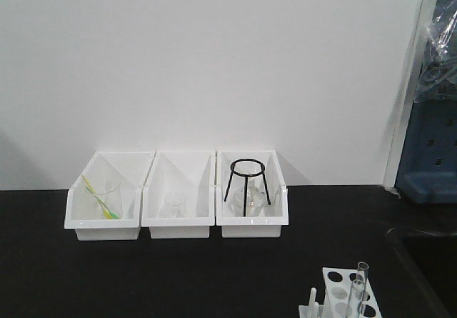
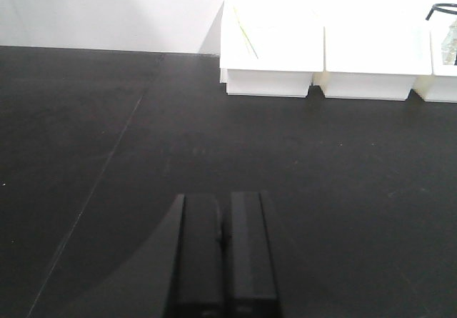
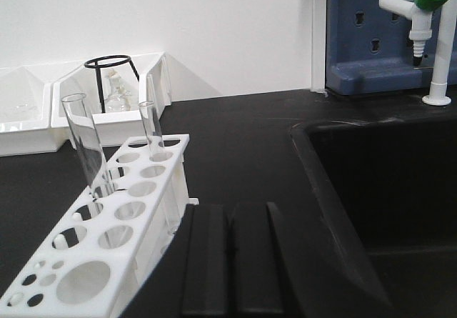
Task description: Flip and reinsert test tube from rack
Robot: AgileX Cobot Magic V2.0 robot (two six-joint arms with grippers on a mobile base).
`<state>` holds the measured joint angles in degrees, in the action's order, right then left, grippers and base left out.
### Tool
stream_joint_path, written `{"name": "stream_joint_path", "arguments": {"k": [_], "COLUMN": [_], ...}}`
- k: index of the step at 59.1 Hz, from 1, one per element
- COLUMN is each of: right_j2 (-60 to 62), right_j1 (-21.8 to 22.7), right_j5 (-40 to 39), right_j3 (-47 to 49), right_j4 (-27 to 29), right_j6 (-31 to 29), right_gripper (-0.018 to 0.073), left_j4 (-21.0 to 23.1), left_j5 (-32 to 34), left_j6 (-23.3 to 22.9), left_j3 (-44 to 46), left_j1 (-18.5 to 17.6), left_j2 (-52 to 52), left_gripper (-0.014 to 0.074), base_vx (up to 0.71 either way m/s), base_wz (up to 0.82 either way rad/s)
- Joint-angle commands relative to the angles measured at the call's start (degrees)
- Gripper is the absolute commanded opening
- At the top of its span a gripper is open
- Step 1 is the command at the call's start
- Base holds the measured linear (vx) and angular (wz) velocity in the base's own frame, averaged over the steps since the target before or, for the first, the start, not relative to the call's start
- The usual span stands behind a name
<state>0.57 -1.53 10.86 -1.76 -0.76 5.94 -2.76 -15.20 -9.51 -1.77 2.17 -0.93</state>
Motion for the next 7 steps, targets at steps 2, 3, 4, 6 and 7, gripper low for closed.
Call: {"name": "stream_joint_path", "arguments": {"k": [2, 3, 4, 6, 7], "right_j2": [0.69, 0.69, 0.69, 0.69, 0.69], "right_j1": [0.30, 0.30, 0.30, 0.30, 0.30], "right_j5": [-5.07, -5.07, -5.07, -5.07, -5.07], "right_j3": [-0.04, -0.04, -0.04, -0.04, -0.04], "right_j4": [-0.10, -0.10, -0.10, -0.10, -0.10], "right_j6": [-0.41, -0.41, -0.41, -0.41, -0.41], "right_gripper": [-0.0012, -0.0012, -0.0012, -0.0012, -0.0012], "left_j4": [0.26, 0.26, 0.26, 0.26, 0.26], "left_j5": [4.87, 4.87, 4.87, 4.87, 4.87], "left_j6": [-0.02, -0.02, -0.02, -0.02, -0.02], "left_j3": [-0.12, -0.12, -0.12, -0.12, -0.12], "left_j1": [-0.20, -0.20, -0.20, -0.20, -0.20], "left_j2": [-0.62, -0.62, -0.62, -0.62, -0.62], "left_gripper": [-0.0006, -0.0006, -0.0006, -0.0006, -0.0006], "base_vx": [0.00, 0.00, 0.00, 0.00, 0.00], "base_wz": [0.00, 0.00, 0.00, 0.00, 0.00]}}
